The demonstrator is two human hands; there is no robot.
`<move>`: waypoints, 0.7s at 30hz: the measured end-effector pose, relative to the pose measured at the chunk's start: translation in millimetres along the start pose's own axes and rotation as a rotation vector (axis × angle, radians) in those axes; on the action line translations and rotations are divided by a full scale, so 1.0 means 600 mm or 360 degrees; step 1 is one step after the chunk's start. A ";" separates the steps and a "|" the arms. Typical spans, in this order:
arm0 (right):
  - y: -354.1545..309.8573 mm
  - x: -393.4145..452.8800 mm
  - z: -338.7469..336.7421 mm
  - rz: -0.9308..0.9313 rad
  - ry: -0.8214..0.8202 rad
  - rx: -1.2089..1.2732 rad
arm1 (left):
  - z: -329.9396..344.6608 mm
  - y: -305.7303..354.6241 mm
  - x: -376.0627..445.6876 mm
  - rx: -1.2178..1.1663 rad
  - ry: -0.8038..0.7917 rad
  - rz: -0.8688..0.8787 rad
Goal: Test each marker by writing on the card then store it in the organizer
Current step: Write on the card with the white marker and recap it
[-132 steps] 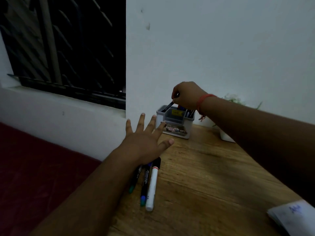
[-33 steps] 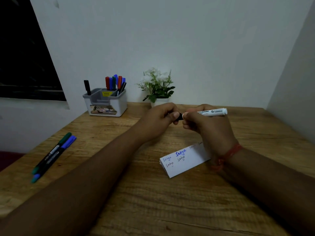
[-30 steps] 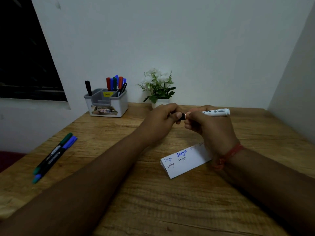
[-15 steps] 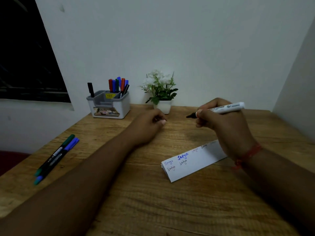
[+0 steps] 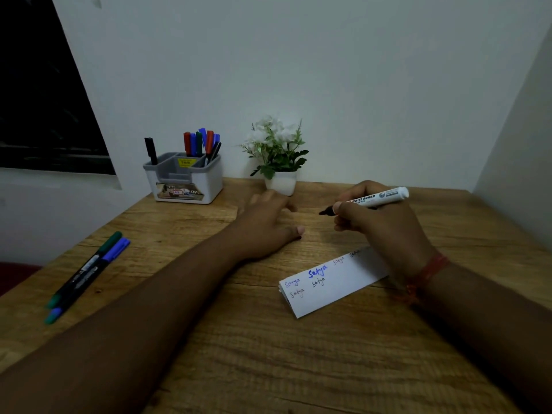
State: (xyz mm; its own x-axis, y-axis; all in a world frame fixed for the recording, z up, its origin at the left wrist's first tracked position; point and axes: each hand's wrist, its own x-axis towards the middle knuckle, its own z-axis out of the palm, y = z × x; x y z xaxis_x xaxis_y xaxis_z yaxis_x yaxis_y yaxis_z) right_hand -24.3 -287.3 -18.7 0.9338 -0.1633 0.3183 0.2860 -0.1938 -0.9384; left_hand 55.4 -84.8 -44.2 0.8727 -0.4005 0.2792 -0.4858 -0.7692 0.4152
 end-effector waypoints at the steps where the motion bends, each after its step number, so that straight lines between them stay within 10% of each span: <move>1: -0.002 -0.001 0.000 -0.0012 0.0005 0.0007 | -0.003 0.001 -0.001 0.0061 -0.0008 -0.0018; 21: -0.008 -0.092 -0.043 0.0140 -0.0306 -0.0252 | 0.010 0.043 -0.018 0.0567 -0.0529 0.0249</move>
State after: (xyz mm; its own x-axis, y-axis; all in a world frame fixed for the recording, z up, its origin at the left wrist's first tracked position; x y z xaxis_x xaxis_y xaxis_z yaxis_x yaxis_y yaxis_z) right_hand -82.8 -302.1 -28.2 0.9816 -0.0020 0.1911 0.1792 -0.3382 -0.9238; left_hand 33.9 -103.4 -42.0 0.7872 -0.6167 0.0001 -0.6158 -0.7861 0.0531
